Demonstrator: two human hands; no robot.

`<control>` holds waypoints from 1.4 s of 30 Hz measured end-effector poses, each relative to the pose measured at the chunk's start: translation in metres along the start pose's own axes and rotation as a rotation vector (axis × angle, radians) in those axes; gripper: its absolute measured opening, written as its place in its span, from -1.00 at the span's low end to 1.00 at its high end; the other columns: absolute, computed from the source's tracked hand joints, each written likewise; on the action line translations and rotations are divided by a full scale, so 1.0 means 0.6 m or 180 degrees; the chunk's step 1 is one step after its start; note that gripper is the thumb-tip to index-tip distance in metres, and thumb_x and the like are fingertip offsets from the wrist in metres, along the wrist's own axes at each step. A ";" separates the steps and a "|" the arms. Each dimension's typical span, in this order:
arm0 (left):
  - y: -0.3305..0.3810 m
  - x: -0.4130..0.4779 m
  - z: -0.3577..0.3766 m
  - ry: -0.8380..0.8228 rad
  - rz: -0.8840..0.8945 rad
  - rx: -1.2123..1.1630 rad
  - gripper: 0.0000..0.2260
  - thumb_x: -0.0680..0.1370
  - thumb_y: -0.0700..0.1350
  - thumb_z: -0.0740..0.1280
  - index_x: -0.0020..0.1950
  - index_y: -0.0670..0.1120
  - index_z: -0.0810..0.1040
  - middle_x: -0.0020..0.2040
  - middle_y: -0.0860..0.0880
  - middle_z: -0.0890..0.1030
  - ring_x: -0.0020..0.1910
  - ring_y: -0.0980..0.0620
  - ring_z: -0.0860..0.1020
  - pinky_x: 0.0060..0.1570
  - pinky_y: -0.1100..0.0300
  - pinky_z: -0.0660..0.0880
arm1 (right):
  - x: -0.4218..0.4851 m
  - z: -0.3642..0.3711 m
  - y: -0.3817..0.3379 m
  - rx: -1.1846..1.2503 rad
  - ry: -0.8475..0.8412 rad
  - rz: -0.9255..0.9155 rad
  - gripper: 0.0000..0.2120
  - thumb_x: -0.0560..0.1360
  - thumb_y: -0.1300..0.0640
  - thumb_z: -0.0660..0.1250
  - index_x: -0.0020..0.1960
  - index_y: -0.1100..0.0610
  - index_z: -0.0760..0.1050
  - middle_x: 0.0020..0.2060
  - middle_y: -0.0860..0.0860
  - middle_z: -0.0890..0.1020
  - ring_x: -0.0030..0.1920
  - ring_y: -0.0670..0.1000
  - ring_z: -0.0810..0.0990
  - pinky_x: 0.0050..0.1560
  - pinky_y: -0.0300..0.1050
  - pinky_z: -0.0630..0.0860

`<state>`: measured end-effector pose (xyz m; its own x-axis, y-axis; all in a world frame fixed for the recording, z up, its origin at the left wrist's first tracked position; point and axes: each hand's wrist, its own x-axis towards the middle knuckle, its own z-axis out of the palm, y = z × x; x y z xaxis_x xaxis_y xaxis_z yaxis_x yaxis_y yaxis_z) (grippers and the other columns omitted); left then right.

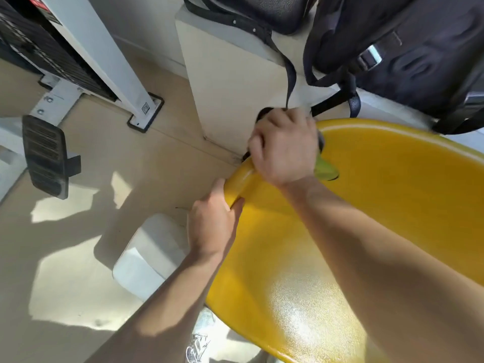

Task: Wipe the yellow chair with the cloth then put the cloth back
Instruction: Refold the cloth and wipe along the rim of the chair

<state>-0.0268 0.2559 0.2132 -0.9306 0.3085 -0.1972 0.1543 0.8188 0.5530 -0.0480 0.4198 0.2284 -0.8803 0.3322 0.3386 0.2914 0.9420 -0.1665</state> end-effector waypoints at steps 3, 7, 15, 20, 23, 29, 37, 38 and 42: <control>-0.002 -0.005 0.001 0.0045 -0.0054 0.0044 -0.61 0.50 0.08 0.45 0.25 -0.05 0.52 -0.16 -0.22 0.70 -0.15 -0.29 0.65 -0.25 0.00 0.52 | -0.017 -0.004 -0.004 0.0309 -0.0240 -0.0761 -0.79 0.48 0.03 0.26 -0.15 0.09 0.63 -0.14 0.02 0.65 -0.10 0.18 0.53 -0.16 0.05 0.39; -0.004 -0.005 0.001 0.0057 -0.0015 0.0106 -0.60 0.51 0.11 0.43 0.24 -0.08 0.52 -0.18 -0.15 0.70 -0.18 -0.21 0.67 -0.16 0.04 0.57 | 0.012 -0.010 0.099 0.0012 -0.0138 -0.0427 -0.69 0.55 -0.01 0.17 0.02 0.07 0.66 -0.03 0.01 0.64 -0.08 0.14 0.52 -0.12 0.03 0.43; 0.001 -0.004 -0.006 -0.0156 -0.0207 0.0207 -0.65 0.52 0.13 0.40 0.20 -0.04 0.49 -0.19 -0.05 0.67 -0.24 -0.05 0.55 -0.14 0.11 0.53 | 0.013 -0.028 0.221 -0.0221 0.0132 0.1036 -0.63 0.57 0.02 0.09 0.02 0.11 0.66 -0.01 0.09 0.62 -0.02 0.22 0.49 -0.12 0.03 0.42; 0.089 0.057 -0.015 -0.0529 0.0102 0.0626 -0.57 0.50 0.06 0.39 0.31 0.03 0.37 0.08 -0.09 0.61 -0.02 -0.20 0.59 -0.11 0.02 0.52 | 0.016 -0.029 0.205 -0.0376 -0.0055 0.1100 -0.56 0.58 -0.03 -0.03 0.05 0.08 0.60 0.01 0.06 0.57 0.04 0.20 0.47 -0.03 0.09 0.43; 0.207 0.128 0.024 -0.0696 0.1007 0.1152 -0.58 0.52 -0.01 0.39 0.32 -0.02 0.34 0.12 -0.09 0.56 -0.05 -0.13 0.52 -0.22 0.03 0.37 | 0.014 -0.033 0.214 -0.0327 -0.0125 0.0962 -0.54 0.58 -0.05 -0.05 0.08 0.06 0.60 0.03 0.05 0.57 0.03 0.18 0.46 -0.05 0.05 0.40; 0.303 0.179 0.092 -0.0690 0.1539 0.1801 -0.60 0.53 0.15 0.38 0.23 -0.06 0.44 0.00 -0.12 0.58 0.01 -0.21 0.58 -0.22 0.03 0.34 | 0.000 -0.053 0.288 -0.0095 -0.0361 0.0200 -0.59 0.64 -0.10 0.02 0.24 -0.01 0.58 0.10 0.04 0.58 0.02 0.17 0.49 -0.01 0.12 0.51; 0.296 0.176 0.090 -0.0589 0.1624 0.2000 -0.41 0.45 0.30 0.40 0.27 -0.08 0.41 -0.07 -0.14 0.62 -0.17 -0.20 0.53 -0.31 0.06 0.35 | -0.053 -0.086 0.392 -0.0470 0.0039 0.1141 -0.61 0.64 -0.08 0.08 0.28 0.02 0.56 0.07 0.08 0.62 0.02 0.23 0.56 0.03 0.11 0.49; 0.298 0.176 0.090 -0.0602 0.1596 0.2043 -0.40 0.43 0.30 0.42 0.27 -0.07 0.41 -0.07 -0.13 0.62 -0.20 -0.19 0.51 -0.32 0.06 0.35 | -0.043 -0.079 0.369 -0.0361 0.0134 0.1377 -0.61 0.62 -0.07 0.08 0.22 0.03 0.60 0.03 0.09 0.62 -0.01 0.25 0.56 0.01 0.11 0.50; 0.287 0.183 0.090 -0.0629 0.1700 0.1935 -0.66 0.52 0.11 0.34 0.15 -0.08 0.43 -0.05 -0.09 0.63 -0.20 -0.15 0.52 -0.27 0.08 0.36 | 0.009 -0.033 0.214 -0.0114 0.0010 0.1172 -0.60 0.60 -0.10 0.06 0.04 -0.03 0.65 -0.05 0.04 0.59 -0.07 0.18 0.50 -0.03 0.07 0.41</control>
<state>-0.0845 0.4566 0.2431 -0.6145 0.7626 -0.2021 0.7637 0.6392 0.0900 -0.0080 0.5433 0.2270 -0.7129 0.6493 0.2649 0.6014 0.7604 -0.2451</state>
